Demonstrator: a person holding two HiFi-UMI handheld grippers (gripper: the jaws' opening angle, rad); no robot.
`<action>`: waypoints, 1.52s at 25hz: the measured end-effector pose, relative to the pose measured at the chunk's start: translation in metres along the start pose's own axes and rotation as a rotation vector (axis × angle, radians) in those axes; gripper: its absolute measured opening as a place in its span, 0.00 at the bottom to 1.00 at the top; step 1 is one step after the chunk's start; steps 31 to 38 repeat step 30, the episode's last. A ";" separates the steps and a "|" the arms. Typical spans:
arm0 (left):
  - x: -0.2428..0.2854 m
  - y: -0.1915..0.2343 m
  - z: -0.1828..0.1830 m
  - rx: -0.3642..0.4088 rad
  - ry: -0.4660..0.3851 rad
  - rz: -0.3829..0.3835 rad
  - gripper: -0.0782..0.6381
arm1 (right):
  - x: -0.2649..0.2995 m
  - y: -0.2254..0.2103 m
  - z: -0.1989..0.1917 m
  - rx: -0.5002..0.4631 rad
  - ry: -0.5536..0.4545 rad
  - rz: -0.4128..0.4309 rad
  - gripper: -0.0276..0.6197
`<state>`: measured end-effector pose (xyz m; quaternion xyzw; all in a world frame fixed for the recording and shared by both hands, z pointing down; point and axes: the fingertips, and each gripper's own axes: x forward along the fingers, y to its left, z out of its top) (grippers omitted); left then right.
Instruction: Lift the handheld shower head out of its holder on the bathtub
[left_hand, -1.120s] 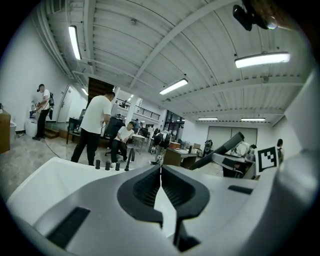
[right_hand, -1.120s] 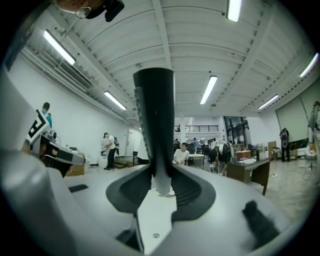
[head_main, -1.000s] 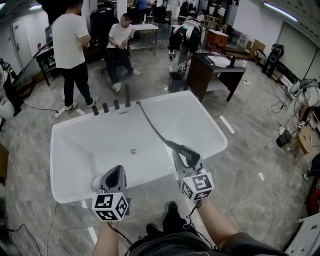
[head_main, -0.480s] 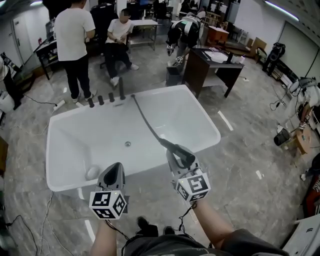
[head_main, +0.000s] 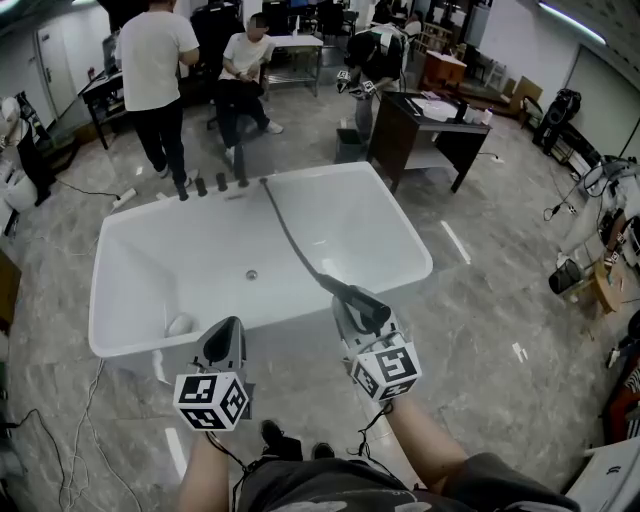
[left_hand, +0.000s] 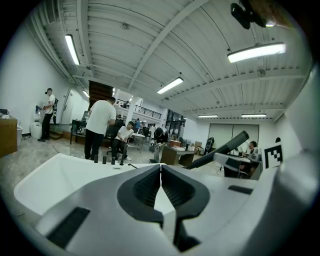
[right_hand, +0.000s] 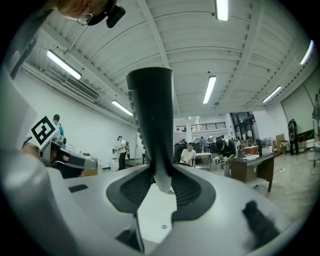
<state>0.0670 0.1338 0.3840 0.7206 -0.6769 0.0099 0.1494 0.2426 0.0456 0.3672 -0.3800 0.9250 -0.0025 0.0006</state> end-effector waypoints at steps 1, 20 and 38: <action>-0.001 -0.006 -0.003 -0.002 0.000 0.000 0.13 | -0.005 -0.001 -0.002 -0.002 0.004 0.004 0.25; -0.028 -0.038 -0.019 -0.002 -0.001 0.006 0.13 | -0.036 0.001 -0.036 0.023 0.079 -0.002 0.25; -0.036 -0.030 -0.016 -0.011 -0.018 0.016 0.13 | -0.038 0.012 -0.043 0.023 0.098 0.010 0.25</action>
